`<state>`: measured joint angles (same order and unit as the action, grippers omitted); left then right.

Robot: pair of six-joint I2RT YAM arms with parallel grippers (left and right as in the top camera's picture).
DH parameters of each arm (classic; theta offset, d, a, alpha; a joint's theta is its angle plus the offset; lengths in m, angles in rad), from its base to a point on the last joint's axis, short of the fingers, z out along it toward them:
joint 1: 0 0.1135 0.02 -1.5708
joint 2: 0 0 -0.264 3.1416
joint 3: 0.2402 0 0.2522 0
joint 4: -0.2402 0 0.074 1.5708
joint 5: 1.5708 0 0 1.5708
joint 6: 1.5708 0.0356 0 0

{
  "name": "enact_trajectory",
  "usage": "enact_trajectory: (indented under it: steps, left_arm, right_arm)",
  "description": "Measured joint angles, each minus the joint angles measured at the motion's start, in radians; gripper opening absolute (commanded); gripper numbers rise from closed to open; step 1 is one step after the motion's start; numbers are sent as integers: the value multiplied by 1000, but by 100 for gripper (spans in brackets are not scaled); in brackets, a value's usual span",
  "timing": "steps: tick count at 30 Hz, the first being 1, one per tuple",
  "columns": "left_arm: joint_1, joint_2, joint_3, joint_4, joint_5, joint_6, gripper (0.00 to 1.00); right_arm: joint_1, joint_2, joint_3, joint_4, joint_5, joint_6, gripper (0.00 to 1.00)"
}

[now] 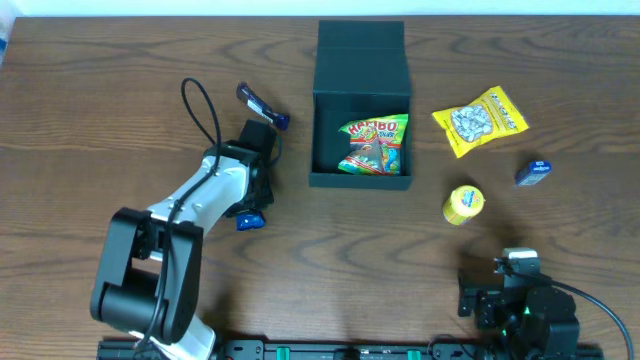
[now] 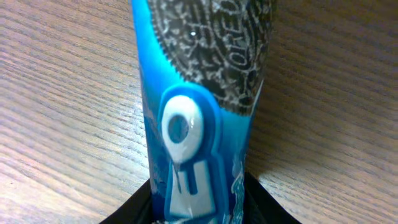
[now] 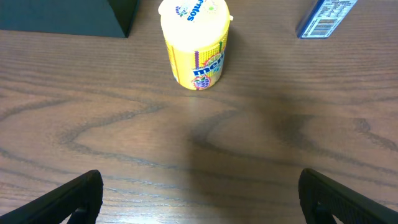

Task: Pack container
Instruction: 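Grasp the Oreo pack by its end with the left gripper, then lift the Oreo pack and lower it into the black box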

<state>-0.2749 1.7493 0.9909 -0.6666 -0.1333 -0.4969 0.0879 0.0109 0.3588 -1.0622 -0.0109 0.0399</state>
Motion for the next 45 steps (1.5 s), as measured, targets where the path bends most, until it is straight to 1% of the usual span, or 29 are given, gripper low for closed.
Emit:
enact_trajectory:
  steps: [3, 7, 12, 16, 19, 23, 25, 29, 36, 43, 45]
  left_arm:
    - [0, -31, 0, -7, 0, 0, 30]
    - [-8, -126, 0, -21, 0, 0, 26]
    - [-53, -222, 18, -87, 0, 0, 19]
    - [-122, -240, 105, -164, 0, 0, 18]
    - [-193, -240, 206, -204, 0, 0, 18]
    - [-276, -227, 330, -223, 0, 0, 19]
    - [-312, -198, 394, -228, 0, 0, 19]
    - [-357, -80, 536, -261, 0, 1, 19]
    - [-365, 183, 776, -312, 8, 47, 18]
    - [-324, 285, 805, -320, 14, 54, 17]
    - [-311, 297, 805, -320, 21, 54, 15]
  right_arm:
    - [0, 0, 0, 0, 0, 0, 99]
    - [0, 0, 0, 0, 0, 0, 99]
    - [0, 0, 0, 0, 0, 0, 99]
    - [0, 0, 0, 0, 0, 0, 99]
    - [0, 0, 0, 0, 0, 0, 99]
    - [0, 0, 0, 0, 0, 0, 99]
    - [0, 0, 0, 0, 0, 0, 99]
    - [0, 0, 0, 0, 0, 0, 99]
    - [0, 0, 0, 0, 0, 0, 99]
    - [0, 0, 0, 0, 0, 0, 99]
    - [0, 0, 0, 0, 0, 0, 99]
